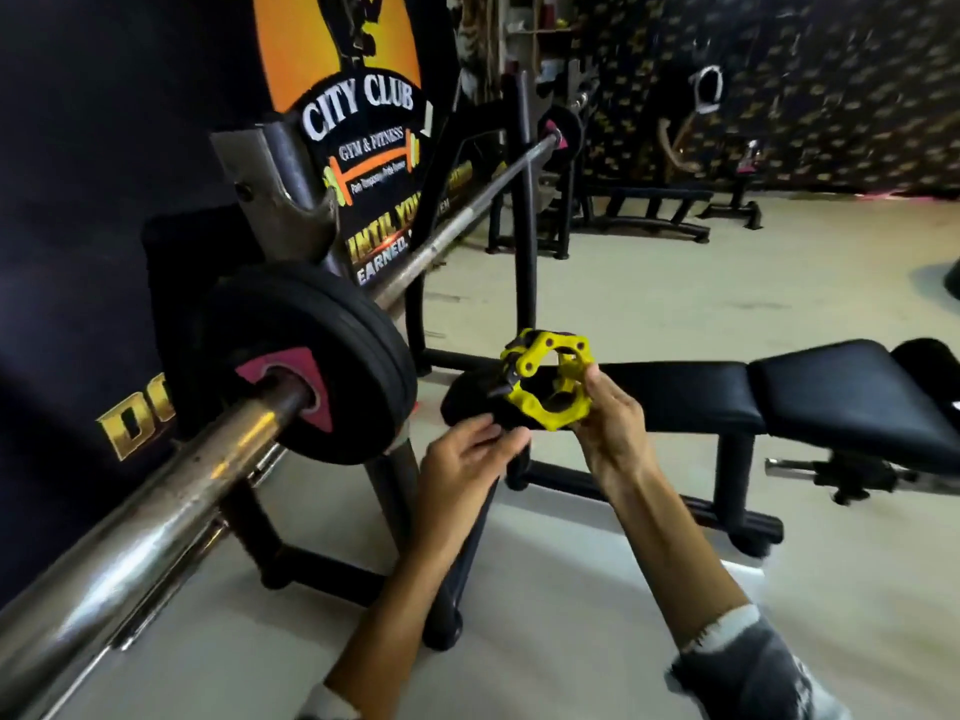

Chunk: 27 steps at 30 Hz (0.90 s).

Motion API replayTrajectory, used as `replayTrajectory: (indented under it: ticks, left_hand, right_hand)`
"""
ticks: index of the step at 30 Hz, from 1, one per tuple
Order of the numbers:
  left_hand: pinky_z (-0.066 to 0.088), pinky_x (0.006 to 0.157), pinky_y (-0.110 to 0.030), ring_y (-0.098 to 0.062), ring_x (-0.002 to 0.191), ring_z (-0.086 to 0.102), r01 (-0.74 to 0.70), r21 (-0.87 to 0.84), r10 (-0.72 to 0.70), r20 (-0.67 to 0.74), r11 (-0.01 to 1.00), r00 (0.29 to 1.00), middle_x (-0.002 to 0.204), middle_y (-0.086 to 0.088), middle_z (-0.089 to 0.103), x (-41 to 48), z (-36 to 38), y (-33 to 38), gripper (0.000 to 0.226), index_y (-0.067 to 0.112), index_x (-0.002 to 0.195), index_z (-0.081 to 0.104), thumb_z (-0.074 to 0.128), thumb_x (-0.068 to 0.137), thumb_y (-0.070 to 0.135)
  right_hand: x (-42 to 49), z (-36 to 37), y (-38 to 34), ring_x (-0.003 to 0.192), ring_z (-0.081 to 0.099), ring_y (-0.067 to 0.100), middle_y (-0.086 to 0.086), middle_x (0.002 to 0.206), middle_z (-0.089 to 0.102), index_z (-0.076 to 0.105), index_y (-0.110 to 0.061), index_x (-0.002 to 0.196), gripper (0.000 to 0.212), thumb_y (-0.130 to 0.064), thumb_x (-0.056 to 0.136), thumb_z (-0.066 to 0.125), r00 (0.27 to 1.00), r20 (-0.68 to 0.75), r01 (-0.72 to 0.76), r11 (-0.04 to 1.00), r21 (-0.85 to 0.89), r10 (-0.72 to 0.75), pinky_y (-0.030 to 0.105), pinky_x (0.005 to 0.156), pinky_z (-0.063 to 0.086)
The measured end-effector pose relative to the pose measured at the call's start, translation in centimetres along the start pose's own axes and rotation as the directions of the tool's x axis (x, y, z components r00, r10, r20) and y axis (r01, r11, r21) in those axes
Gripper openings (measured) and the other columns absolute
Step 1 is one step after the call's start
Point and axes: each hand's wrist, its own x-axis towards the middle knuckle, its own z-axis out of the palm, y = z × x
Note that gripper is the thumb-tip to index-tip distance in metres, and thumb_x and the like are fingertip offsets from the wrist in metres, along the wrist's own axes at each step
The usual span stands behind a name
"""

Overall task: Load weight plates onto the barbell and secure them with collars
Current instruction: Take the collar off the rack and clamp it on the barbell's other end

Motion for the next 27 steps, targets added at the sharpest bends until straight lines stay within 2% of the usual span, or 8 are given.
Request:
replayTrajectory:
  ticks: [2, 4, 8, 12, 16, 20, 25, 27]
  left_hand:
    - [0.053, 0.078, -0.017, -0.003, 0.087, 0.066, 0.013, -0.087, 0.002, 0.179, 0.996, 0.984, 0.101, -0.007, 0.069, -0.5, 1.2, -0.9, 0.029, 0.004, 0.106, 0.063, 0.071, 0.079, 0.008]
    - [0.050, 0.077, -0.018, -0.005, 0.087, 0.065, -0.006, -0.172, 0.046, 0.230, 0.985, 0.972, 0.092, 0.003, 0.072, -1.4, 1.6, -2.0, 0.025, 0.004, 0.103, 0.065, 0.070, 0.078, 0.006]
    - [0.054, 0.081, -0.040, -0.019, 0.088, 0.065, 0.021, -0.240, 0.054, 0.300, 0.970, 0.952, 0.088, 0.000, 0.071, -3.9, 0.0, -3.7, 0.023, 0.018, 0.091, 0.070, 0.074, 0.070, 0.027]
    - [0.055, 0.078, -0.040, -0.018, 0.082, 0.065, 0.070, -0.237, 0.052, 0.473, 0.969, 0.880, 0.082, 0.002, 0.070, -5.9, -2.8, -3.0, 0.023, 0.027, 0.082, 0.072, 0.074, 0.060, 0.034]
    - [0.051, 0.082, -0.027, -0.008, 0.080, 0.065, -0.030, -0.191, 0.145, 0.626, 0.981, 0.766, 0.078, 0.011, 0.072, -7.5, -6.5, -2.0, 0.022, 0.034, 0.078, 0.073, 0.074, 0.057, 0.031]
    - [0.049, 0.084, -0.028, -0.015, 0.088, 0.066, -0.013, -0.236, 0.161, 0.622, 0.972, 0.766, 0.087, 0.003, 0.074, -10.0, -11.4, -1.2, 0.029, 0.026, 0.085, 0.075, 0.077, 0.056, 0.028]
    - [0.053, 0.072, -0.019, -0.006, 0.083, 0.067, -0.046, -0.215, 0.165, 0.577, 0.976, 0.800, 0.082, 0.011, 0.074, -16.0, -18.8, -1.6, 0.036, 0.034, 0.085, 0.074, 0.077, 0.050, 0.029]
    - [0.053, 0.065, -0.018, -0.006, 0.078, 0.067, -0.023, -0.213, 0.143, 0.567, 0.977, 0.811, 0.079, 0.009, 0.074, -17.7, -20.6, -1.5, 0.036, 0.028, 0.084, 0.075, 0.078, 0.049, 0.025]
  right_hand:
    - [-2.8, -0.7, 0.7, 0.090, 0.066, 0.025, 0.014, 0.099, 0.069, 0.057, 0.004, 0.116, 0.061, -0.041, 0.075, 0.063, 0.998, -0.042, 0.035, 0.999, -0.034, -0.036, 0.031, 0.075, 0.055]
    - [-5.6, -0.8, 1.3, 0.088, 0.064, 0.023, 0.012, 0.097, 0.068, 0.058, 0.003, 0.116, 0.055, -0.037, 0.079, 0.056, 0.991, -0.109, 0.075, 0.996, -0.047, -0.080, 0.027, 0.068, 0.055]
    - [-11.7, -0.6, 2.9, 0.093, 0.056, 0.023, 0.009, 0.093, 0.059, 0.062, -0.007, 0.111, 0.060, -0.051, 0.070, 0.065, 0.948, -0.291, 0.101, 0.989, -0.108, -0.129, 0.026, 0.074, 0.052]
    - [-17.2, -0.6, 2.3, 0.094, 0.061, 0.011, -0.005, 0.096, 0.067, 0.066, -0.023, 0.106, 0.064, -0.066, 0.059, 0.070, 0.961, -0.219, 0.082, 0.927, -0.366, -0.172, 0.025, 0.084, 0.049]
    - [-22.4, 0.8, 0.4, 0.095, 0.063, 0.011, -0.006, 0.096, 0.070, 0.061, -0.011, 0.118, 0.053, -0.036, 0.072, 0.070, 0.975, -0.136, 0.076, 0.839, -0.538, -0.176, 0.022, 0.083, 0.049]
    - [-26.7, 4.5, 1.7, 0.090, 0.066, 0.004, -0.012, 0.088, 0.074, 0.063, -0.023, 0.105, 0.035, -0.009, 0.074, 0.070, 0.983, -0.080, 0.081, 0.776, -0.625, -0.167, 0.016, 0.077, 0.050]
    - [-33.0, 8.9, 7.0, 0.100, 0.064, 0.017, 0.002, 0.105, 0.069, 0.063, -0.017, 0.111, 0.040, -0.025, 0.073, 0.067, 0.977, -0.057, 0.141, 0.819, -0.556, -0.207, 0.023, 0.079, 0.050]
    - [-34.6, 10.1, 8.0, 0.104, 0.063, 0.019, 0.005, 0.109, 0.068, 0.062, -0.015, 0.115, 0.046, -0.029, 0.071, 0.068, 0.975, -0.067, 0.147, 0.843, -0.517, -0.211, 0.026, 0.082, 0.051]
